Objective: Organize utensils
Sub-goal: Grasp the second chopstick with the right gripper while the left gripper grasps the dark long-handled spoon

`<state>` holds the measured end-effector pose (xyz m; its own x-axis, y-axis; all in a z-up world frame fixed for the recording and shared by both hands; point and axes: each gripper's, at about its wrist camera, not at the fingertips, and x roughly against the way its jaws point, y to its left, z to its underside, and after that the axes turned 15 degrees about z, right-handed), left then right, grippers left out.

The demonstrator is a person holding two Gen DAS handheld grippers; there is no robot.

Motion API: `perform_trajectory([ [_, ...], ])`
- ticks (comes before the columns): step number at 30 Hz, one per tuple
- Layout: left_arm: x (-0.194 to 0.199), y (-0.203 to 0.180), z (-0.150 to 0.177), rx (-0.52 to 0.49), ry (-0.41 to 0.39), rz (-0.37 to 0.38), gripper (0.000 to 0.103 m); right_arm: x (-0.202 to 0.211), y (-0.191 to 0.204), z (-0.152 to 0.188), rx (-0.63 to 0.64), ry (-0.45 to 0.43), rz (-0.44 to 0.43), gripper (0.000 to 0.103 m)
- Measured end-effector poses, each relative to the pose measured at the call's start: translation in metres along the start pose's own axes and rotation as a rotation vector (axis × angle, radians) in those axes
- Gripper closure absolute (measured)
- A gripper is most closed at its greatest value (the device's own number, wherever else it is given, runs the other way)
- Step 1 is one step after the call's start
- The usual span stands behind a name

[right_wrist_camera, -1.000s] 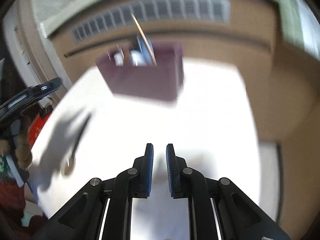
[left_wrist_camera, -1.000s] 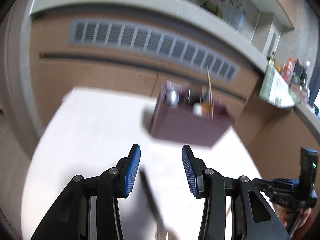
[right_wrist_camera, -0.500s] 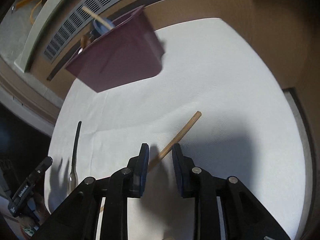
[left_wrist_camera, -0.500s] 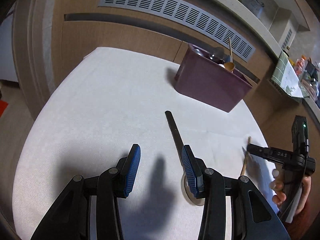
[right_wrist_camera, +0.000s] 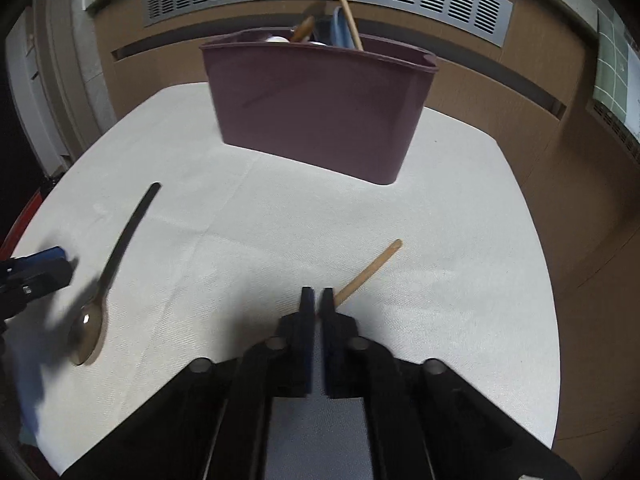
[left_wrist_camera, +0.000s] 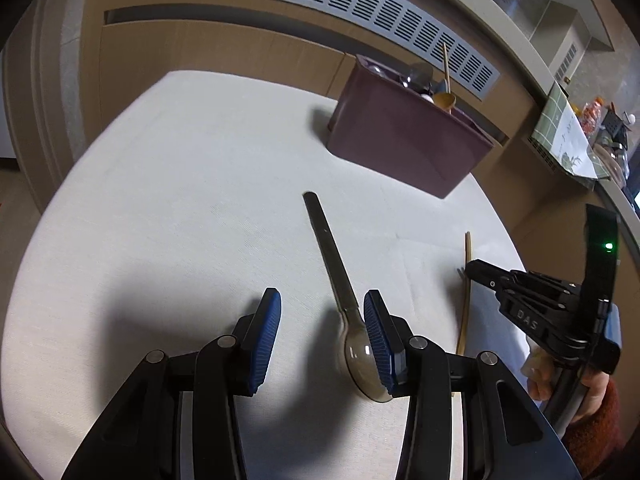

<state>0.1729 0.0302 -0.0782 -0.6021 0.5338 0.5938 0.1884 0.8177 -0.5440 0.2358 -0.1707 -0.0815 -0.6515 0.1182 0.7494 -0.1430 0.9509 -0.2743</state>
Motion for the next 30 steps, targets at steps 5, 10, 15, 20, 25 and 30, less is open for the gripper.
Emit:
perform_trajectory([
  [5, -0.019, -0.003, -0.003, 0.004, 0.063, 0.021, 0.059, 0.008, -0.009, 0.014, 0.002, -0.018, 0.015, 0.103],
  [10, -0.037, -0.013, -0.012, -0.043, 0.083, -0.010, 0.059, 0.006, -0.032, 0.032, -0.054, 0.023, -0.026, 0.103],
  [15, -0.058, -0.029, -0.019, -0.112, 0.111, -0.041, 0.059, 0.006, -0.043, 0.037, -0.095, 0.050, -0.089, 0.097],
  [20, -0.066, -0.039, -0.016, -0.177, 0.125, -0.076, 0.059, 0.000, -0.044, 0.033, -0.136, 0.068, -0.124, 0.096],
  [25, -0.057, -0.034, -0.010, -0.200, 0.119, -0.113, 0.059, -0.008, -0.050, 0.027, -0.225, 0.100, -0.178, 0.093],
  [30, -0.039, -0.019, -0.003, -0.172, 0.095, -0.136, 0.059, -0.025, -0.053, 0.013, -0.355, 0.156, -0.225, 0.089],
])
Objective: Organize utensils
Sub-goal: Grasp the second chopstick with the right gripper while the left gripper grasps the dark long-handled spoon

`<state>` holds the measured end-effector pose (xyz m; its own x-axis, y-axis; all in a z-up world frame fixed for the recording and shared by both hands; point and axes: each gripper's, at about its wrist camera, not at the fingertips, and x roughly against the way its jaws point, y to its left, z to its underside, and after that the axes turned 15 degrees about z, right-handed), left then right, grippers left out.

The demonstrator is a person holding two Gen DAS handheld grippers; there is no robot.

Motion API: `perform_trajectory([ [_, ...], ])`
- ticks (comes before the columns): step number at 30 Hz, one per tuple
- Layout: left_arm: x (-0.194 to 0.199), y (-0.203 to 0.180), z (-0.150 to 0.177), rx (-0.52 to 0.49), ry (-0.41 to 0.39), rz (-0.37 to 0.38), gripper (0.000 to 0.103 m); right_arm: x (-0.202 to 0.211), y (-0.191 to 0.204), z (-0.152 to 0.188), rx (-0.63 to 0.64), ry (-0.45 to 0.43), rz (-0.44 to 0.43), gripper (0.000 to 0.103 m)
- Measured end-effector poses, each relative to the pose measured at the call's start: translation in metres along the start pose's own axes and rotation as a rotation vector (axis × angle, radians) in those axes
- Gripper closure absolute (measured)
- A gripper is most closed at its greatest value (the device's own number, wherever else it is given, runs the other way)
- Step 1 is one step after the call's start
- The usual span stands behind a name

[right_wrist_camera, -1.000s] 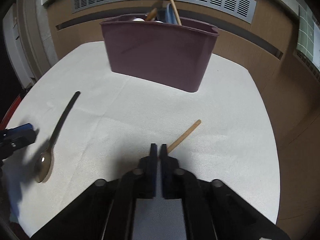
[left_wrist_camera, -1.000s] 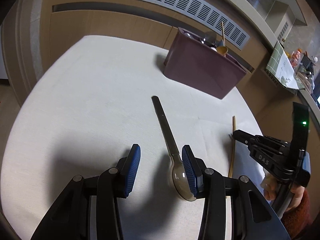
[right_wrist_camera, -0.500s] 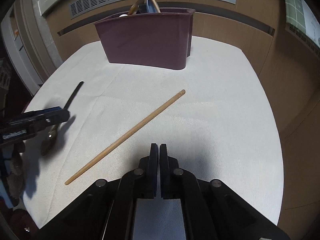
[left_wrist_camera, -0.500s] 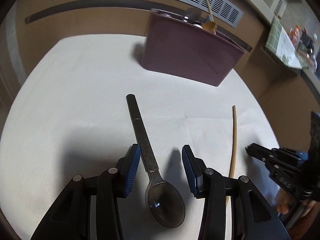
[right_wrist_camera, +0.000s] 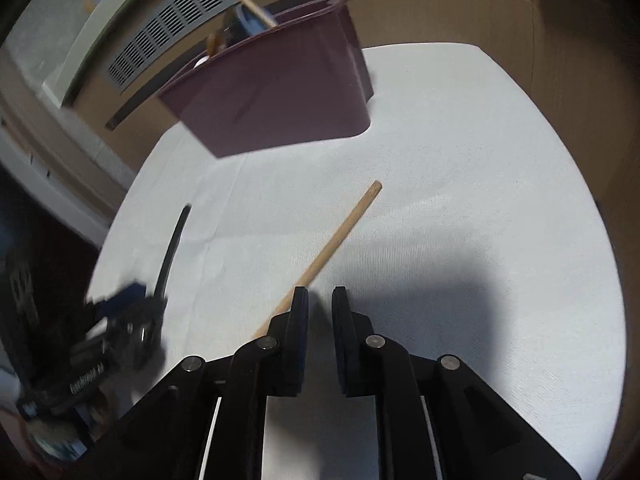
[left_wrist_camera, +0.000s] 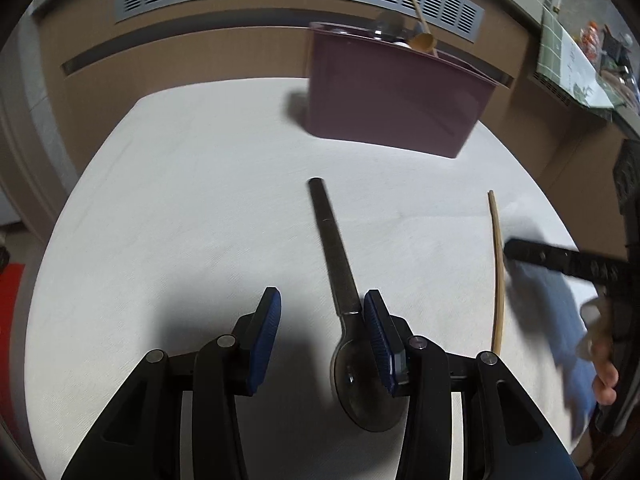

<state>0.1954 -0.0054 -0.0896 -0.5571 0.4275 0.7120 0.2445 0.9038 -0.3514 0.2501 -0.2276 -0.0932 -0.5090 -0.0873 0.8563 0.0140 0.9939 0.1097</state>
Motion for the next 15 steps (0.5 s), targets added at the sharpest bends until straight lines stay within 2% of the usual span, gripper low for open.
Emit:
perform_trajectory([
  [4, 0.003, 0.002, 0.004, 0.011, -0.004, 0.006, 0.059, -0.008, 0.024, -0.013, 0.033, 0.025, -0.011, 0.080],
  [8, 0.004, 0.002, 0.005, 0.011, -0.008, 0.005, 0.059, -0.014, 0.054, -0.021, 0.123, -0.003, 0.072, 0.078],
  [10, 0.004, 0.002, 0.005, 0.016, -0.010, 0.011, 0.059, -0.014, 0.069, -0.017, 0.230, -0.031, 0.134, 0.078],
  [13, 0.005, 0.003, 0.005, 0.019, -0.011, 0.017, 0.059, -0.009, 0.086, 0.004, 0.439, -0.122, 0.239, 0.078],
  [15, 0.005, 0.004, 0.005, 0.026, -0.010, 0.023, 0.059, -0.002, 0.084, 0.018, 0.507, -0.173, 0.283, 0.082],
])
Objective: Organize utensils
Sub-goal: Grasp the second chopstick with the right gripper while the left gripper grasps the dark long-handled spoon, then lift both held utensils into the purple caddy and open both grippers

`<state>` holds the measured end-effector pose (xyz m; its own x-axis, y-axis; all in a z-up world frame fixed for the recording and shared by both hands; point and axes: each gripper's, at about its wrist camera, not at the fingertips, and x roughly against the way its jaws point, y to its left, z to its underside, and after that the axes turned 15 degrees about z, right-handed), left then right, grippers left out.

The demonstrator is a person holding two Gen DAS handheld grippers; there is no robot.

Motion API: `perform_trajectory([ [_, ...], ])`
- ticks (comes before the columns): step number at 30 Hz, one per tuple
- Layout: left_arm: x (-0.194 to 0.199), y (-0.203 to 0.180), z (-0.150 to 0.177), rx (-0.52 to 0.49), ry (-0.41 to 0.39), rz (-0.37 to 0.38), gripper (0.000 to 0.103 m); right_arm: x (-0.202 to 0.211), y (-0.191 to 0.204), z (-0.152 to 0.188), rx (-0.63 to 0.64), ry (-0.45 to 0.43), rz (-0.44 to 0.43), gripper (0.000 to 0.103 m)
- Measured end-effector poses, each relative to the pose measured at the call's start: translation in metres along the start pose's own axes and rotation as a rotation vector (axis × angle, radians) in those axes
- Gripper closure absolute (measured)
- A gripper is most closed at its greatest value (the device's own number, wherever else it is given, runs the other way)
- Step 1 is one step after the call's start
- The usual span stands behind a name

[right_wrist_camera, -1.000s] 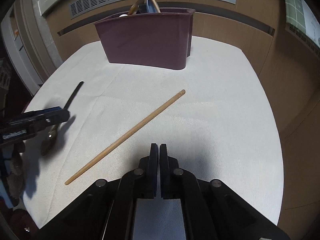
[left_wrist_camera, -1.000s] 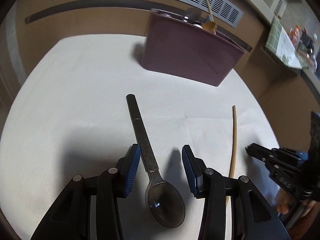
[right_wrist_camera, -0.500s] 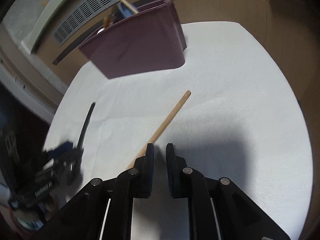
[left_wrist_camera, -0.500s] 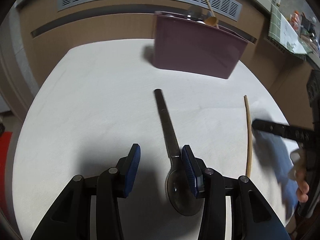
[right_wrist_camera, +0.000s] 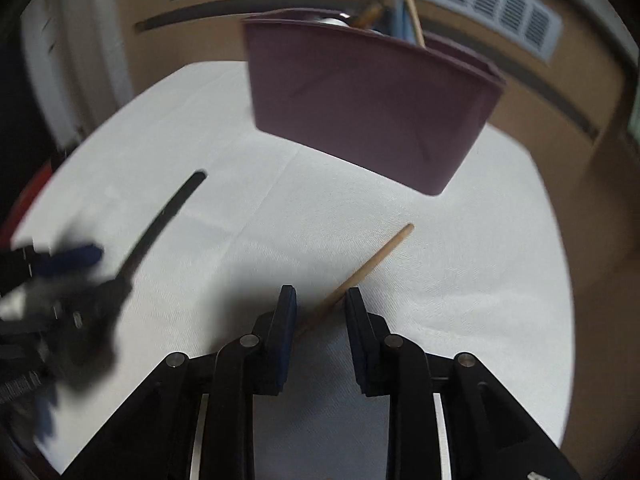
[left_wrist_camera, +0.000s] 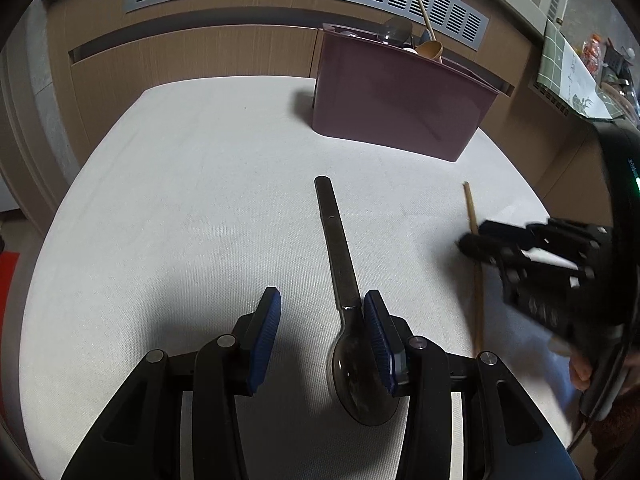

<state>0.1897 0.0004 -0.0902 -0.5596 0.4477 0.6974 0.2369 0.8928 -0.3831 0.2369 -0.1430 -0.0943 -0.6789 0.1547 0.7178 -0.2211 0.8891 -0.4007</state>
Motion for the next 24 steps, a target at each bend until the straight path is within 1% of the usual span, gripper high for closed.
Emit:
perform_trajectory([
  [1, 0.000, 0.001, 0.000, 0.005, 0.001, 0.004, 0.059, 0.002, -0.002, 0.004, 0.009, -0.007, 0.019, 0.084],
  [3, 0.001, 0.002, -0.001, 0.017, 0.000, 0.012, 0.059, 0.002, -0.013, 0.013, -0.004, -0.006, 0.073, 0.083],
  [4, 0.000, 0.003, -0.002, 0.022, -0.001, 0.015, 0.059, 0.000, -0.021, 0.017, -0.021, 0.003, 0.083, 0.083],
  [5, 0.000, 0.003, -0.002, 0.026, -0.002, 0.016, 0.059, -0.002, -0.028, 0.019, -0.051, 0.014, 0.067, 0.077],
  [6, 0.000, 0.003, -0.002, 0.029, -0.002, 0.016, 0.059, -0.004, -0.036, 0.019, -0.087, 0.033, 0.036, 0.075],
  [8, 0.000, 0.003, -0.003, 0.031, -0.002, 0.016, 0.059, -0.013, -0.053, 0.018, -0.194, 0.095, -0.064, 0.074],
  [10, -0.001, 0.003, -0.003, 0.032, -0.001, 0.019, 0.059, -0.018, -0.065, 0.017, -0.271, 0.102, -0.140, 0.073],
  [11, -0.001, 0.003, -0.003, 0.035, -0.001, 0.021, 0.059, -0.020, -0.067, 0.017, -0.294, 0.096, -0.159, 0.074],
  [12, -0.001, 0.004, -0.004, 0.039, 0.001, 0.024, 0.059, -0.023, -0.068, 0.015, -0.304, 0.091, -0.152, 0.078],
  [13, -0.001, 0.004, -0.005, 0.043, 0.004, 0.026, 0.059, -0.024, -0.065, 0.013, -0.289, 0.088, -0.117, 0.085],
  [14, -0.001, 0.004, -0.006, 0.045, 0.008, 0.026, 0.059, -0.025, -0.060, 0.009, -0.256, 0.082, -0.067, 0.093],
  [15, -0.002, 0.005, -0.007, 0.044, 0.015, 0.025, 0.059, -0.025, -0.056, 0.006, -0.229, 0.075, -0.041, 0.096],
  [17, -0.006, 0.003, -0.011, 0.033, 0.029, 0.013, 0.059, -0.021, -0.050, 0.002, -0.212, 0.061, -0.009, 0.098],
  [19, -0.010, 0.000, -0.015, 0.006, 0.046, -0.007, 0.059, -0.012, -0.049, 0.001, -0.215, 0.021, 0.000, 0.098],
  [21, -0.017, -0.005, -0.019, -0.030, 0.060, -0.039, 0.059, 0.001, -0.055, 0.004, -0.246, -0.024, -0.013, 0.098],
  [24, -0.031, -0.014, -0.030, -0.068, 0.080, -0.106, 0.059, 0.018, -0.064, 0.010, -0.290, -0.076, -0.031, 0.098],
])
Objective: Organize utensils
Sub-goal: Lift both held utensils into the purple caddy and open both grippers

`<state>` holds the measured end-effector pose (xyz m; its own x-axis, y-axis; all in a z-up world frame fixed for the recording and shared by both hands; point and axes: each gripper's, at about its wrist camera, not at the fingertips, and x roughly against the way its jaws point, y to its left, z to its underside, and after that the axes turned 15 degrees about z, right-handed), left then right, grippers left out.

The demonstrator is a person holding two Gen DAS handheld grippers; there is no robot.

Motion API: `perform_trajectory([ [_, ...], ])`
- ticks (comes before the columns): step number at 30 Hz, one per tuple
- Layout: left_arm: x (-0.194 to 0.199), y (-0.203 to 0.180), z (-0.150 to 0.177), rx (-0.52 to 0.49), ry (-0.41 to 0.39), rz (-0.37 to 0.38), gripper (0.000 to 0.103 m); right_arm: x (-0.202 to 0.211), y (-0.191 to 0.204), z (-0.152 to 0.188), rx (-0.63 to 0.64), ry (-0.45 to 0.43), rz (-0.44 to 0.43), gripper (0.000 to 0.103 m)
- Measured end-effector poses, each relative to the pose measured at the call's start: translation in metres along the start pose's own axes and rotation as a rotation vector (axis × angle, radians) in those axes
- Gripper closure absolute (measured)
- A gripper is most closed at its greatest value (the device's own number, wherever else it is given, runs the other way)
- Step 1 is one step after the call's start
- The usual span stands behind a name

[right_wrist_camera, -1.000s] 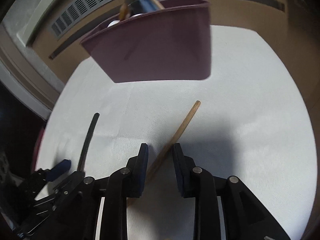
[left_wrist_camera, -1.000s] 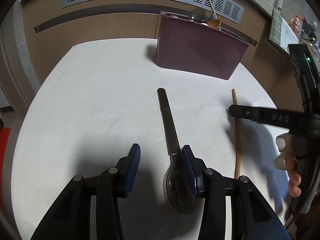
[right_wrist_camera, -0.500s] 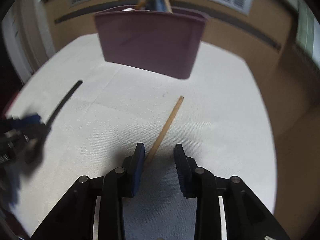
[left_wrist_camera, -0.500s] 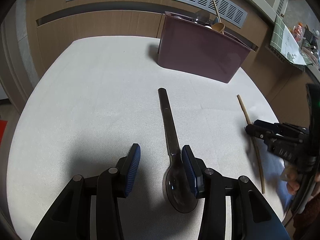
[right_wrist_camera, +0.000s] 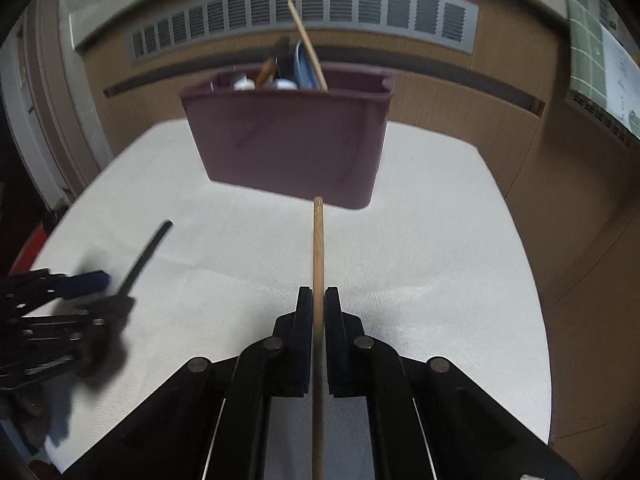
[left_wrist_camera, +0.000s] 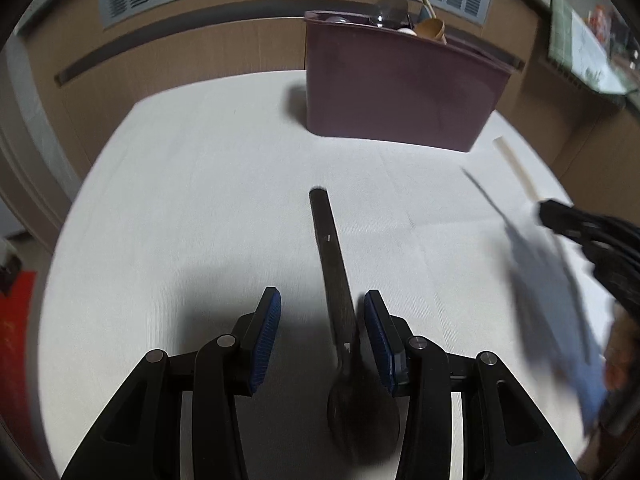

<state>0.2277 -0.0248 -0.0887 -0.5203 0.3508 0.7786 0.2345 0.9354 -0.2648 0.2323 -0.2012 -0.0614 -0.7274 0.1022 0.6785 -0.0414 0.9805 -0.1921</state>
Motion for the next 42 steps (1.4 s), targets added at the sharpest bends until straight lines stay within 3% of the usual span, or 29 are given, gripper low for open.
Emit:
perform_trajectory([
  [3, -0.013, -0.001, -0.018, 0.008, -0.001, -0.019, 0.060, 0.015, -0.003, 0.001, -0.015, -0.063, 0.008, 0.098],
  [5, -0.020, 0.000, -0.029, 0.008, -0.015, -0.024, 0.066, 0.023, -0.006, 0.004, -0.017, -0.082, 0.013, 0.098],
  [7, -0.022, -0.001, -0.032, -0.001, -0.027, -0.022, 0.086, 0.031, -0.010, 0.005, -0.025, -0.086, -0.004, 0.098],
  [8, -0.022, -0.001, -0.033, 0.001, -0.027, -0.013, 0.090, 0.031, -0.012, 0.004, -0.029, -0.085, -0.015, 0.098],
  [10, -0.014, -0.001, -0.031, 0.031, -0.038, 0.041, 0.091, 0.035, -0.011, 0.003, -0.034, -0.090, -0.017, 0.098],
  [17, 0.047, -0.018, -0.017, 0.060, -0.190, 0.175, 0.091, 0.034, -0.007, 0.004, -0.042, -0.092, -0.032, 0.098],
  [21, 0.071, -0.025, -0.016, 0.063, -0.258, 0.218, 0.091, 0.038, -0.008, 0.003, -0.060, -0.099, -0.042, 0.098],
  [34, 0.117, -0.030, -0.022, -0.005, -0.417, 0.208, 0.091, 0.046, -0.016, -0.007, -0.099, -0.146, -0.053, 0.098],
  [38, 0.146, -0.032, -0.060, -0.019, -0.509, 0.226, 0.091, 0.072, -0.024, -0.034, -0.136, -0.271, -0.047, 0.098],
  [42, 0.190, -0.039, -0.118, -0.053, -0.690, 0.261, 0.091, 0.121, -0.039, -0.103, -0.136, -0.516, 0.018, 0.098],
])
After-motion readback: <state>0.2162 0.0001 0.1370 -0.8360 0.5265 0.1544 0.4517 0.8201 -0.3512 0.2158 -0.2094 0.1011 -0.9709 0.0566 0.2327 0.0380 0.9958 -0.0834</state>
